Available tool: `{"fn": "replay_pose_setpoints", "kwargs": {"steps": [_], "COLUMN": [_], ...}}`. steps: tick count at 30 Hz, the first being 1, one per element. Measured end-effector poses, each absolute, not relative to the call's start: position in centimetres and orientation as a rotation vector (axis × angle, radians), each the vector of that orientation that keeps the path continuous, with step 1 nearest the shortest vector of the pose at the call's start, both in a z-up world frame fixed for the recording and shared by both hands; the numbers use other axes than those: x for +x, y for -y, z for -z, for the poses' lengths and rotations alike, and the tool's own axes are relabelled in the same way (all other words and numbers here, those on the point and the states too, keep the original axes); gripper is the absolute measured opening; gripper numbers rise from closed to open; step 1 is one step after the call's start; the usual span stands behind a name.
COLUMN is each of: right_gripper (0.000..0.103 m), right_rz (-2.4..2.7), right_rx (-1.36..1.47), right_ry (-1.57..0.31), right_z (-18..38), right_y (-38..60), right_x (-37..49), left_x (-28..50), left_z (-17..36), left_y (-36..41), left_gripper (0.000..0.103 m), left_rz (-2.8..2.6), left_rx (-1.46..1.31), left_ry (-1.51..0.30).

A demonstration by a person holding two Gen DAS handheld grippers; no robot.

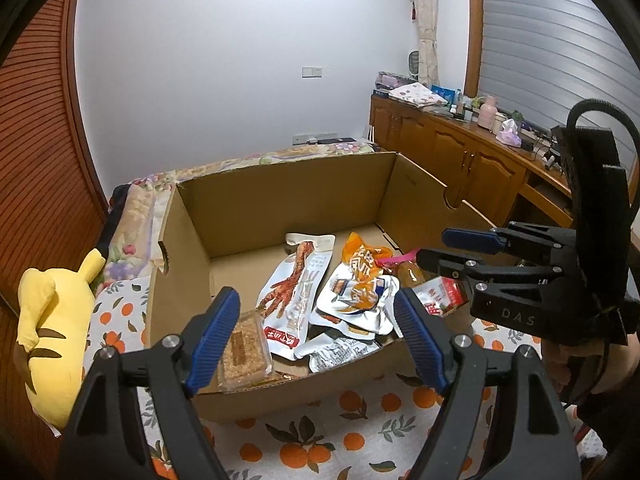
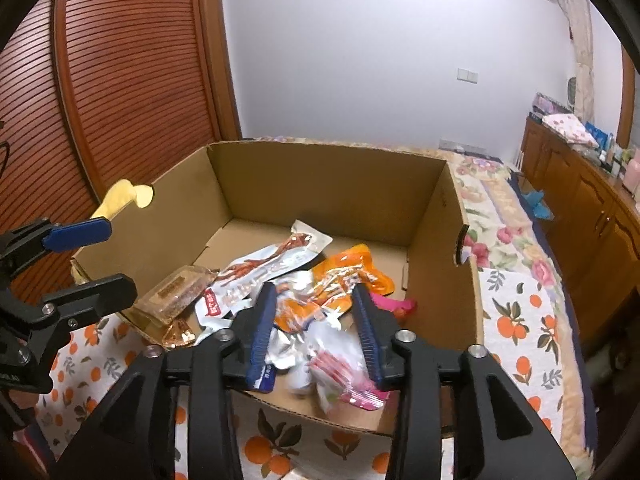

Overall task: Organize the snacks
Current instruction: 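Open the right tool over the box to drop the white-and-red packet, then withdraw both tools from the box toward the blue snack and white bar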

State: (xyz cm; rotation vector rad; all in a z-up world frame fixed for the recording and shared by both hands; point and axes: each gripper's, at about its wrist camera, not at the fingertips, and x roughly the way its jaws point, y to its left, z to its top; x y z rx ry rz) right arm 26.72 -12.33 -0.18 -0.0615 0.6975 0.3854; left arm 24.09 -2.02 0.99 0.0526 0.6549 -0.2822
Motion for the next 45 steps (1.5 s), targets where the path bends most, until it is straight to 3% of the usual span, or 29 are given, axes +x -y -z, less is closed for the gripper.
{"fn": "replay_pose_setpoints", "kwargs": {"steps": [9, 19, 27, 37, 45], "right_gripper": [0.043, 0.06, 0.06, 0.06, 0.06], "right_rz": [-0.405, -0.41, -0.419, -0.436, -0.433], "right_rx": [-0.074, -0.073, -0.073, -0.085, -0.084], "right_ry": [-0.646, -0.595, -0.617, -0.657, -0.697], "right_z": [-1.1, -1.7, -0.3, 2.4, 4.2], "right_y": [12.9, 14.4, 15.2, 15.0, 15.2], "right_x": [23.4, 18.6, 15.8, 13.2, 12.3], "left_x": [22.6, 19.5, 15.4, 11.8, 9.9], "left_z": [-1.5, -2.2, -0.9, 4.8, 7.9], "left_y": [2.1, 2.7, 3.7, 5.2, 5.5], "left_gripper": [0.09, 0.092, 0.092, 0.092, 0.086], "left_rz": [0.279, 0.312, 0.35, 0.416, 0.431], "left_rx": [0.062, 0.088, 0.093, 0.079, 0.073], "left_ry": [-0.628, -0.602, -0.616, -0.748, -0.815]}}
